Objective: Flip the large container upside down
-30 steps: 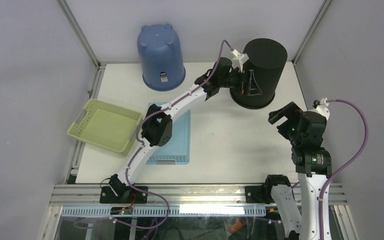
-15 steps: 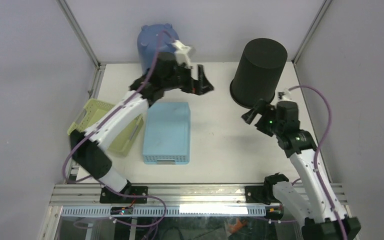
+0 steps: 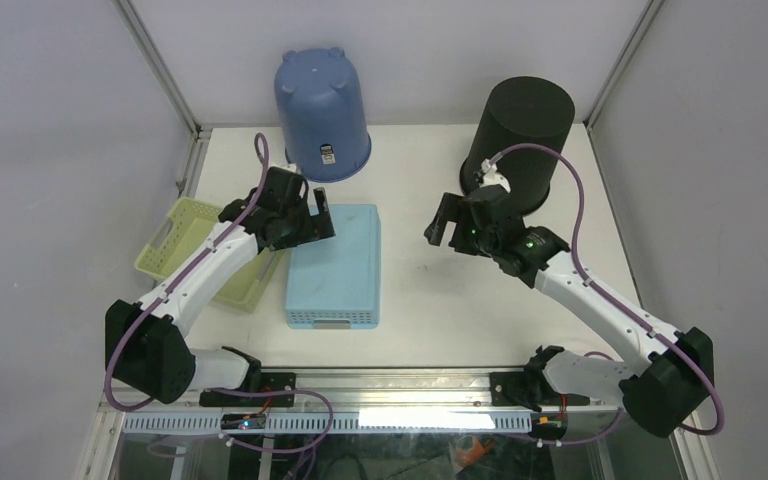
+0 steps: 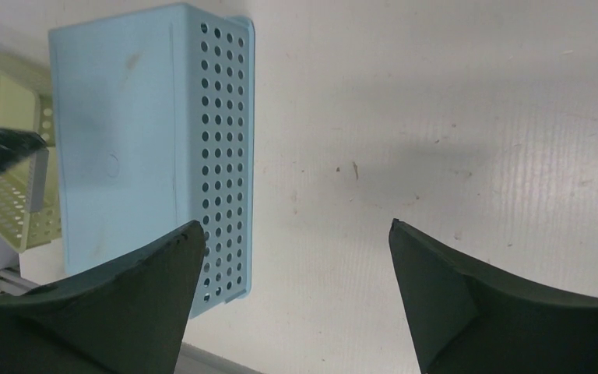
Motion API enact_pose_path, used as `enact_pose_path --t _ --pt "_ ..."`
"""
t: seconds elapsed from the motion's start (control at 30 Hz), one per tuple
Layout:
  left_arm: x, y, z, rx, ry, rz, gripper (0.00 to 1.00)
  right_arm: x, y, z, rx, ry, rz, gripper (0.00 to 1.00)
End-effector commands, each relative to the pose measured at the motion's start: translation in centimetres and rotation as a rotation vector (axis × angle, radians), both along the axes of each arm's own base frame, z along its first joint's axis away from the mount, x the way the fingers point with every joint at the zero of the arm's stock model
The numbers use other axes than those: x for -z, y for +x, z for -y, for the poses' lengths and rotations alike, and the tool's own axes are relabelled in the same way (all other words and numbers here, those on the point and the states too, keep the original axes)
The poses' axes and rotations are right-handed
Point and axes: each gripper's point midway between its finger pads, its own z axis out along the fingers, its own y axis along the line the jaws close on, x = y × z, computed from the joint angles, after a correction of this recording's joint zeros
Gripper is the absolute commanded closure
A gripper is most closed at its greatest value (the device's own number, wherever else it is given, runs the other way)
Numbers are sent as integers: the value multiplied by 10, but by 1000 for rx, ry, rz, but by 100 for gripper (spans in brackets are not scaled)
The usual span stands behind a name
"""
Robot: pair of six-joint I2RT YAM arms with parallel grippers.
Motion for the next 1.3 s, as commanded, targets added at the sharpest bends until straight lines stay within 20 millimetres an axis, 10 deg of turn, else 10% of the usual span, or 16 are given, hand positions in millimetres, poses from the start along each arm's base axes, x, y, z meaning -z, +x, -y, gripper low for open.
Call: enact_pose_path --t 0.0,0.27,0.5,0.67,0.9,1.0,1.1,1.27 --pt "-14 -1 -22 -161 -12 60 1 -47 17 16 83 -7 159 7" --pt "26 0 -41 -194 -12 0 1 -40 13 15 82 4 131 6" --pt "37 4 -16 -19 -74 -26 1 -44 9 22 105 11 143 6" --pt "25 -5 35 176 -183 8 1 -44 2 37 153 -11 136 6" --pt "10 -40 180 474 -355 16 1 -49 -10 73 254 -74 162 6" --pt "-5 -39 210 562 -314 64 1 -53 -12 81 272 -81 177 5" --pt "-14 -21 186 513 -178 127 1 -55 -14 83 273 -86 176 5" --pt "-17 6 83 294 -26 130 1 -52 -10 80 253 -95 181 5"
